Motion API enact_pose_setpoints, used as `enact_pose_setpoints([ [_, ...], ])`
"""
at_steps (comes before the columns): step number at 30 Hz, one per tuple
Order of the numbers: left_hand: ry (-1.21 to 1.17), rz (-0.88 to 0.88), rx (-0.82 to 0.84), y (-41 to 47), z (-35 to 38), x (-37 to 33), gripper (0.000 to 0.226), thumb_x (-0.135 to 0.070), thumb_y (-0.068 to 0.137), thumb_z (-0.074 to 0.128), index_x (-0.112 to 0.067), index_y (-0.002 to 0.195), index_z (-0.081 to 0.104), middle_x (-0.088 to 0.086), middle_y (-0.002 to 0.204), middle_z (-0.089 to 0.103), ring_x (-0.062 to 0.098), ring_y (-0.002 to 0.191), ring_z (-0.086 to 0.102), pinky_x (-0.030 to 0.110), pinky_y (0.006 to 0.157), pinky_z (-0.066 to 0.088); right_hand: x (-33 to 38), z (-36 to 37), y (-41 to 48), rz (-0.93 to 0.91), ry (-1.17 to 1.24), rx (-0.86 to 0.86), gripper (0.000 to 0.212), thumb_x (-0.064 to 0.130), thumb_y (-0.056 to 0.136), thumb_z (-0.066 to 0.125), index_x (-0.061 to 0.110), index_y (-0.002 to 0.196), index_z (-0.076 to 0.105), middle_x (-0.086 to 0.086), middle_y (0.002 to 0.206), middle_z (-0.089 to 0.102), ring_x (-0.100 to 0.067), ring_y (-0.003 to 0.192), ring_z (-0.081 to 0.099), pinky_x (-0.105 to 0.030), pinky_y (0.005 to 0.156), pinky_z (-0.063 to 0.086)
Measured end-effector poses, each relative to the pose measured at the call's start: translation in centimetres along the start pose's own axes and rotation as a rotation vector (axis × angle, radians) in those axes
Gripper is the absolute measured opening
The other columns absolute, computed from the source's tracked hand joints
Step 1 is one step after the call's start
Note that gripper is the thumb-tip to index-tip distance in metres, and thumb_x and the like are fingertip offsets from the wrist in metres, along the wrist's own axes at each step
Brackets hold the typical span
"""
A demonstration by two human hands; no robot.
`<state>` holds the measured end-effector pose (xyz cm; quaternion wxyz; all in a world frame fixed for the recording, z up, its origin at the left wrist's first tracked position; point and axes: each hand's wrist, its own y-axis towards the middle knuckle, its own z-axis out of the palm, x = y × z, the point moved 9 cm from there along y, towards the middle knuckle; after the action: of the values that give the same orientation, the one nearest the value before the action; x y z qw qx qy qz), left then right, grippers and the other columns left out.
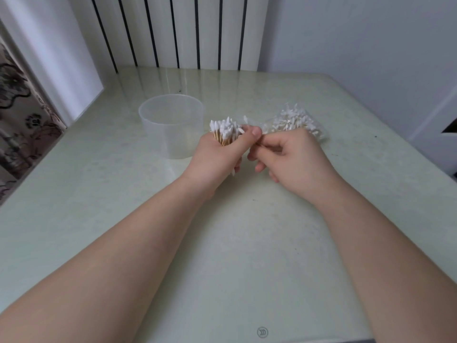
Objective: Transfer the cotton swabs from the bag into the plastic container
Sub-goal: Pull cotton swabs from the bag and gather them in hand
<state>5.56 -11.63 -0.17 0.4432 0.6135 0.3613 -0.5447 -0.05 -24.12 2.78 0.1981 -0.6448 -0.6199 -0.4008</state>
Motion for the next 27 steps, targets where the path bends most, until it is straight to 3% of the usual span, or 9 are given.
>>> enact_pose_setpoints([
  [4, -0.017, -0.052, -0.100, 0.2, -0.8, 0.6, 0.029, -0.031, 0.096, 0.068, -0.003, 0.089, 0.068, 0.001, 0.062, 0.053, 0.018, 0.055, 0.049, 0.032, 0.055, 0.042, 0.0, 0.8, -0.2, 0.006, 0.008, 0.048, 0.015, 0.013, 0.093, 0.064, 0.014, 0.082, 0.075, -0.009, 0.065, 0.070, -0.006, 0.046, 0.059, -0.034, 0.053, 0.053],
  [8, -0.053, -0.072, -0.122, 0.0, -0.8, 0.7, 0.021, -0.034, 0.100, 0.062, -0.019, 0.088, 0.071, 0.001, 0.077, 0.064, 0.011, 0.067, 0.060, 0.028, 0.056, 0.047, -0.8, 0.3, 0.2, 0.054, 0.032, 0.038, 0.019, 0.009, 0.091, 0.063, 0.021, 0.087, 0.078, -0.004, 0.067, 0.071, -0.016, 0.051, 0.060, -0.036, 0.055, 0.053],
  [13, -0.148, -0.009, -0.177, -0.1, -1.1, 0.1, 0.023, -0.029, 0.105, 0.053, -0.018, 0.092, 0.069, -0.003, 0.093, 0.075, 0.011, 0.087, 0.071, 0.029, 0.070, 0.052, -1.7, -1.5, 0.3, 0.129, 0.061, -0.044, 0.027, 0.001, 0.091, 0.060, 0.023, 0.089, 0.075, 0.005, 0.066, 0.071, -0.006, 0.047, 0.058, -0.023, 0.050, 0.049],
  [15, -0.222, -0.025, -0.208, 0.1, -1.5, 0.2, 0.019, -0.027, 0.106, 0.051, -0.017, 0.095, 0.063, -0.002, 0.086, 0.075, 0.013, 0.083, 0.072, 0.029, 0.071, 0.053, -1.9, -2.3, 0.3, 0.147, 0.118, -0.114, 0.020, 0.002, 0.092, 0.062, 0.015, 0.096, 0.077, 0.002, 0.067, 0.070, -0.005, 0.047, 0.059, -0.019, 0.052, 0.049],
  [17, -0.286, -0.049, -0.228, 0.1, -1.7, 0.3, 0.019, -0.021, 0.106, 0.051, -0.018, 0.089, 0.058, -0.002, 0.065, 0.060, 0.015, 0.065, 0.062, 0.029, 0.064, 0.051, -2.1, -2.6, 0.4, 0.159, 0.223, -0.163, 0.019, 0.003, 0.092, 0.064, 0.010, 0.105, 0.077, -0.002, 0.065, 0.069, -0.011, 0.049, 0.061, -0.022, 0.059, 0.053],
  [20, -0.167, -0.082, -0.191, 0.0, -1.2, 0.7, 0.025, -0.025, 0.102, 0.059, -0.021, 0.077, 0.056, -0.004, 0.057, 0.042, 0.014, 0.051, 0.045, 0.031, 0.055, 0.043, -2.0, -1.8, 0.5, 0.162, 0.340, -0.129, 0.025, 0.000, 0.092, 0.063, 0.008, 0.114, 0.074, -0.002, 0.064, 0.067, -0.013, 0.053, 0.060, -0.029, 0.065, 0.055],
  [24, -0.075, -0.021, -0.052, -0.1, 0.1, 0.3, 0.020, -0.031, 0.095, 0.070, -0.016, 0.082, 0.067, -0.001, 0.061, 0.048, 0.016, 0.054, 0.045, 0.031, 0.053, 0.044, -0.5, -0.7, 0.2, 0.075, 0.333, -0.052, 0.028, -0.002, 0.091, 0.065, 0.009, 0.115, 0.074, -0.007, 0.071, 0.070, -0.010, 0.056, 0.063, -0.021, 0.059, 0.052],
  [27, -0.081, -0.060, -0.130, 0.0, -0.6, 0.7, 0.024, -0.030, 0.098, 0.066, -0.013, 0.081, 0.065, 0.000, 0.063, 0.053, 0.016, 0.055, 0.051, 0.032, 0.055, 0.045, 0.1, 0.2, -0.1, 0.040, 0.326, 0.012, 0.036, -0.001, 0.089, 0.069, 0.014, 0.122, 0.070, -0.007, 0.077, 0.075, -0.012, 0.069, 0.072, -0.024, 0.058, 0.055],
])
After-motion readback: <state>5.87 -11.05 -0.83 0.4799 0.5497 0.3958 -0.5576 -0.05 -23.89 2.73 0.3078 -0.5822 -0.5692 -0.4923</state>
